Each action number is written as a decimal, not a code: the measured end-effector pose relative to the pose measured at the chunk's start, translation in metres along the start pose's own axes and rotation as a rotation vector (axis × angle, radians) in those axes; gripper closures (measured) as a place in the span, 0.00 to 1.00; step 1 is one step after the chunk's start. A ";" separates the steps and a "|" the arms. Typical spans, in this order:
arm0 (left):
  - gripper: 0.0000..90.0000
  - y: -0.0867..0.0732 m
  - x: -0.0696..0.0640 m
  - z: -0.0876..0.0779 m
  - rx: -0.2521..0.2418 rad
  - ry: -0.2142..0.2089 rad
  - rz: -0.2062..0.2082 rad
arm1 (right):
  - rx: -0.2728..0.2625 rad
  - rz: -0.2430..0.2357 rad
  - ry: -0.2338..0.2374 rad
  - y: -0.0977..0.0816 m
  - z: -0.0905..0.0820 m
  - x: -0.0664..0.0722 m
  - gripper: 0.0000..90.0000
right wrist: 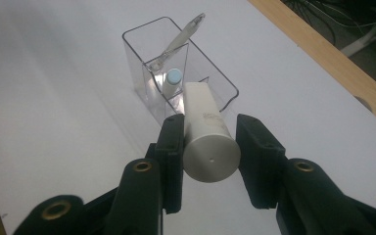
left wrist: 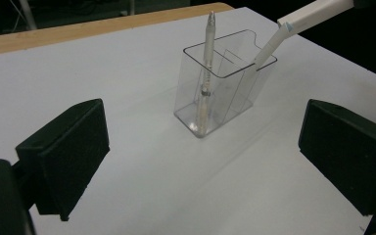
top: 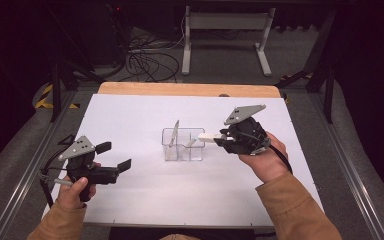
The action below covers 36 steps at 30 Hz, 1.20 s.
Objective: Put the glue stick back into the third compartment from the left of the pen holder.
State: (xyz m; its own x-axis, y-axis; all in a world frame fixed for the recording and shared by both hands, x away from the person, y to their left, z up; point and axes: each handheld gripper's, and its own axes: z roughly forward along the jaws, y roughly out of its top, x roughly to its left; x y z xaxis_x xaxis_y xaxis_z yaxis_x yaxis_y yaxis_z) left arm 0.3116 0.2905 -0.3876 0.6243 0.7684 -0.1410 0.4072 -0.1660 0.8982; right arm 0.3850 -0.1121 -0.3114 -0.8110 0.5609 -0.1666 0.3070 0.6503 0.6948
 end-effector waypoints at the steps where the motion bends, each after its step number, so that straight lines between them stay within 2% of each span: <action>1: 0.06 0.000 0.000 0.000 0.000 -0.001 -0.004 | 0.004 0.005 -0.002 0.001 0.001 -0.001 0.73; 12: 0.06 -0.001 0.001 -0.001 -0.003 0.004 -0.001 | 0.037 0.022 -0.017 0.016 0.008 -0.010 0.73; 19: 0.06 -0.001 0.001 -0.002 -0.001 0.005 -0.004 | 0.048 0.012 -0.007 0.019 0.014 -0.012 0.73; 27: 0.06 -0.002 0.002 -0.004 -0.004 0.012 -0.003 | 0.095 0.003 0.007 0.024 0.027 -0.013 0.73; 36: 0.06 -0.003 0.002 -0.006 -0.005 0.019 -0.008 | 0.123 0.000 0.015 0.027 0.043 -0.016 0.73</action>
State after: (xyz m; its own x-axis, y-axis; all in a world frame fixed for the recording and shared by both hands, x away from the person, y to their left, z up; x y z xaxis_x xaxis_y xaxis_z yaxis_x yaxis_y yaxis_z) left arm 0.3072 0.2966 -0.3883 0.6077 0.7816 -0.1405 0.4090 -0.1565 0.8990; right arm 0.4276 -0.0810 -0.3202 -0.8178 0.5541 -0.1556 0.3652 0.7087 0.6036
